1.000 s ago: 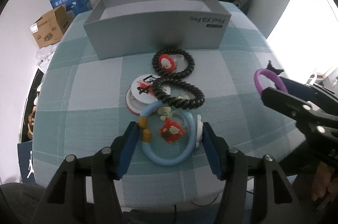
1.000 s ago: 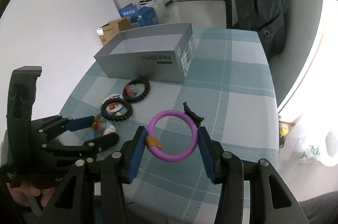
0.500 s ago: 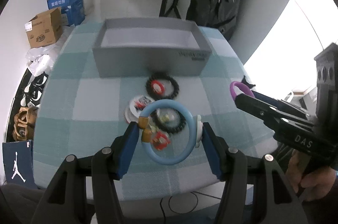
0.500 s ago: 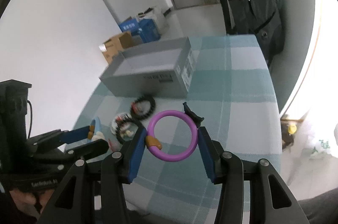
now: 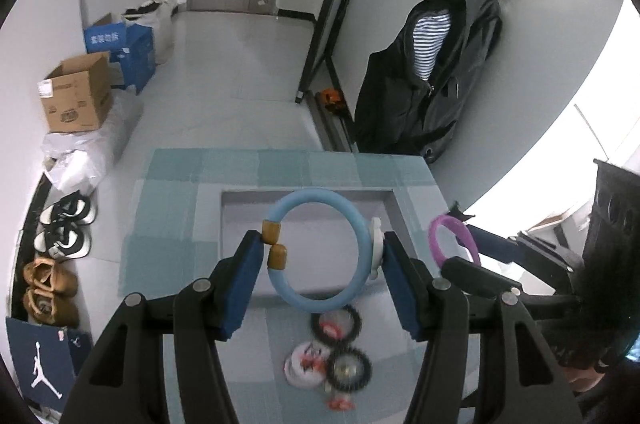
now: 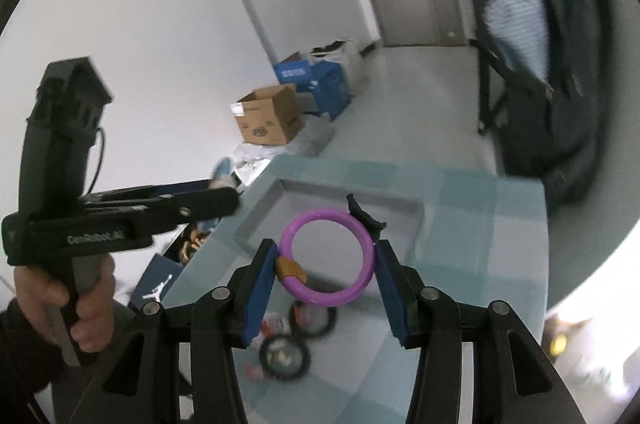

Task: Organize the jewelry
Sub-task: 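Carry both bangles into the grey box and open both tools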

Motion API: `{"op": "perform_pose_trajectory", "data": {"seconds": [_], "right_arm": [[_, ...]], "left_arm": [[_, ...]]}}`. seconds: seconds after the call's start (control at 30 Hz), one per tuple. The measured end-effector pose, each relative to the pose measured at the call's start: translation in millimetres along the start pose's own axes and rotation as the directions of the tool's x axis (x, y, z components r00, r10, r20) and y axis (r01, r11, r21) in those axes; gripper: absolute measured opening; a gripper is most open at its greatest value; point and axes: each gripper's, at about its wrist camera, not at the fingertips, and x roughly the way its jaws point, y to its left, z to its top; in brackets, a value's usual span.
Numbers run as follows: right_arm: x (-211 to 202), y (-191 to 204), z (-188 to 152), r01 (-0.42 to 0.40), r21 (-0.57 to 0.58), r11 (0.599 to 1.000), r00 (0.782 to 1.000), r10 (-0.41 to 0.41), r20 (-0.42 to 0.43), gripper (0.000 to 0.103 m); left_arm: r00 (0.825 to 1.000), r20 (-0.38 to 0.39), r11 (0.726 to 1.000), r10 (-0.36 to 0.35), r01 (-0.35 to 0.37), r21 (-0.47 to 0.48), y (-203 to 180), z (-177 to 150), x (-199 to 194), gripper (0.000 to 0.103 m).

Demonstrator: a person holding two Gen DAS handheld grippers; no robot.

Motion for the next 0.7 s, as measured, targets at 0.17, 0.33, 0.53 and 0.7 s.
{"op": "perform_pose_trajectory", "data": {"seconds": [0.17,0.33,0.53,0.7], "right_arm": [[36.9,0.1,24.6,0.002,-0.074,0.997,0.999,-0.006,-0.053,0.048],[69.2,-12.9,24.5,-0.012,-0.067,0.998,0.993,0.004,-0.120,0.048],[93.6,-32.2,21.6,-0.045,0.031,0.999,0.985,0.049,-0.168,0.048],[106.7,-24.7,16.1,-0.031,-0.038,0.999,0.977,0.022,-0.213,0.048]], "left_arm": [[0.998,-0.063,0.999,-0.030,0.029,-0.020,14.5,5.6,24.0,0.055],[0.993,-0.107,0.999,-0.039,0.037,-0.020,26.8,5.4,44.4,0.055],[0.980,-0.176,0.995,-0.092,0.082,-0.062,38.4,7.0,61.9,0.055],[0.976,-0.196,0.994,-0.099,0.090,-0.056,39.6,10.1,65.9,0.055]]}}
